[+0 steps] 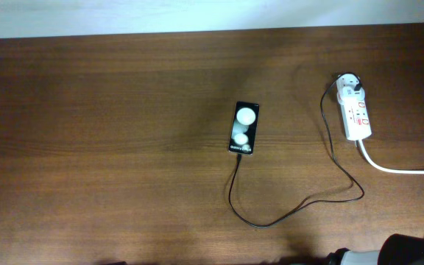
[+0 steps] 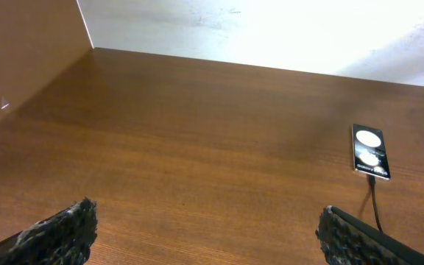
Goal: Plug charger to phone and switch on socket
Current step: 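Move the right gripper over the white power strip's switch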
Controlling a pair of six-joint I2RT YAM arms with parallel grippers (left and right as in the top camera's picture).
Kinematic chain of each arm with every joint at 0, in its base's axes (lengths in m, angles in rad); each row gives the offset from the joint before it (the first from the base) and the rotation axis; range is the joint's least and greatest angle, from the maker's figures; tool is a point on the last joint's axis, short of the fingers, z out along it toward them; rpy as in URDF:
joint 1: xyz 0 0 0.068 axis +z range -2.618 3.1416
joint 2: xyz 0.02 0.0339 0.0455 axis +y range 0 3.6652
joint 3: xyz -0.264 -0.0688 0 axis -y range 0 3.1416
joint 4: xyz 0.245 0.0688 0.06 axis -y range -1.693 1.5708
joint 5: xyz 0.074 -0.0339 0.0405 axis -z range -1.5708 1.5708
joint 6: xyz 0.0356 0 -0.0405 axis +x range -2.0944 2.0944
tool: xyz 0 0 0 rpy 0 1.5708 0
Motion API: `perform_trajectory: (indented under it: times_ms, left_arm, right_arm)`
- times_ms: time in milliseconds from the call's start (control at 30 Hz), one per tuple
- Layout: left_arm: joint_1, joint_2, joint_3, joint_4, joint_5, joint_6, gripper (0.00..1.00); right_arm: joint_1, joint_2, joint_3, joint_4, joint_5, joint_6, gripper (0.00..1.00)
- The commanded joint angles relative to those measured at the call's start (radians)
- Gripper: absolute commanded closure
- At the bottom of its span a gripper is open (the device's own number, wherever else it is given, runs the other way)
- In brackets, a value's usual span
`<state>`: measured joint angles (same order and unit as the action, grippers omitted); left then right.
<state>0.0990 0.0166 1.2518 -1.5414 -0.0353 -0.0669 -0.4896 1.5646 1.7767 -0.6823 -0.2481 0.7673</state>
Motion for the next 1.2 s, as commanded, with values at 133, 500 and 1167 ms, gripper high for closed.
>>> perform_trajectory:
  times_ms: [133, 500, 1167]
  left_arm:
    - [0.004, -0.01, -0.001, 0.002, -0.013, 0.008, 0.01]
    - [0.004, -0.01, -0.001, 0.002, -0.014, 0.008, 0.01]
    - [0.004, -0.01, -0.001, 0.002, -0.013, 0.008, 0.01]
  right_arm:
    - [0.0, 0.048, 0.006, -0.037, 0.103, -0.073, 0.95]
    - [-0.002, 0.172, -0.011, -0.094, 0.134, -0.143, 0.96]
    - [0.001, 0.548, -0.011, -0.245, 0.143, -0.173, 0.92]
